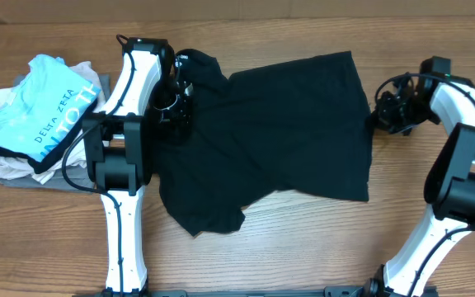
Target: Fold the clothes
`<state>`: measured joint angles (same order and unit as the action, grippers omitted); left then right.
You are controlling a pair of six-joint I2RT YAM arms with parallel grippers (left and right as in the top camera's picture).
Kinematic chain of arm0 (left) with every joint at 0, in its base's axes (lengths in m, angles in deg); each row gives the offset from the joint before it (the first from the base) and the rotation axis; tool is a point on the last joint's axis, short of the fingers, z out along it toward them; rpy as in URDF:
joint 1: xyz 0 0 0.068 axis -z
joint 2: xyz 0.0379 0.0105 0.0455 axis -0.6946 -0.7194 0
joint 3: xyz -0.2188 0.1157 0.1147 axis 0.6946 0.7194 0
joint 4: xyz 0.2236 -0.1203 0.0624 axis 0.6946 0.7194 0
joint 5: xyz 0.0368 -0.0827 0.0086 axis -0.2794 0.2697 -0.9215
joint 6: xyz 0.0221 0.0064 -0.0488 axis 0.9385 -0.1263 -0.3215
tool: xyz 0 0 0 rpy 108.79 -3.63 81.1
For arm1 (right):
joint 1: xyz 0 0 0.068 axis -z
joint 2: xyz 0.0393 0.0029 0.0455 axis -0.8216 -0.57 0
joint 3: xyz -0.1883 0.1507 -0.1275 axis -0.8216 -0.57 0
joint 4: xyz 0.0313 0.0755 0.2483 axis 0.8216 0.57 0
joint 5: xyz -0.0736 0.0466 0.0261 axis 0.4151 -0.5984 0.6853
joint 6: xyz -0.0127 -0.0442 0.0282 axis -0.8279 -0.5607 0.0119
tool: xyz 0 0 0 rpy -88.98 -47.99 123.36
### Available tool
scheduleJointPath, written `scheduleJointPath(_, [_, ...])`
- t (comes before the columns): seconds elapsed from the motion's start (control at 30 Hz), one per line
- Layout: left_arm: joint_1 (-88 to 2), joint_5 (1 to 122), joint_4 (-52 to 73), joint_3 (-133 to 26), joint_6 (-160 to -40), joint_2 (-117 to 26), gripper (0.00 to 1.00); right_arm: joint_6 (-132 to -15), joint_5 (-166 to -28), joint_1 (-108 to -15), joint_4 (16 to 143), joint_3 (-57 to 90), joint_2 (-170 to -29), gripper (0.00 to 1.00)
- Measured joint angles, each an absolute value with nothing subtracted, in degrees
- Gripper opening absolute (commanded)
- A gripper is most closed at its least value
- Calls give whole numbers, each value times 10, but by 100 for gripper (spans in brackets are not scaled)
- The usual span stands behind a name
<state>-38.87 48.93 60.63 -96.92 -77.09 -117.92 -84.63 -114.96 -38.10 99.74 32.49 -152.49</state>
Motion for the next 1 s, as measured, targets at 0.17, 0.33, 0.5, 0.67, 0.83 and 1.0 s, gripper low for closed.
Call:
scheduleJointPath(0.17, [-389, 489, 606, -969, -771, -1179, 35, -844, -1179, -363, 979, 329, -1525, 4])
scheduleJointPath(0.33, [-389, 490, 606, -969, -771, -1179, 39, -836, -1176, -362, 958, 329, -1525, 4])
scheduleJointPath(0.5, [-387, 494, 606, -969, -770, -1178, 49, -805, -1131, -362, 956, 329, -1525, 31])
scheduleJointPath(0.67, [-387, 497, 606, -969, -769, -1177, 48, -795, -1106, -357, 983, 332, -1525, 34])
scheduleJointPath(0.83, [-390, 489, 633, -983, -769, -1178, 47, -790, -1112, -348, 1050, 333, -1525, 35])
scheduleJointPath(1.0, [-400, 485, 708, -1087, -769, -1180, 50, -787, -1112, -335, 1157, 334, -1520, 35])
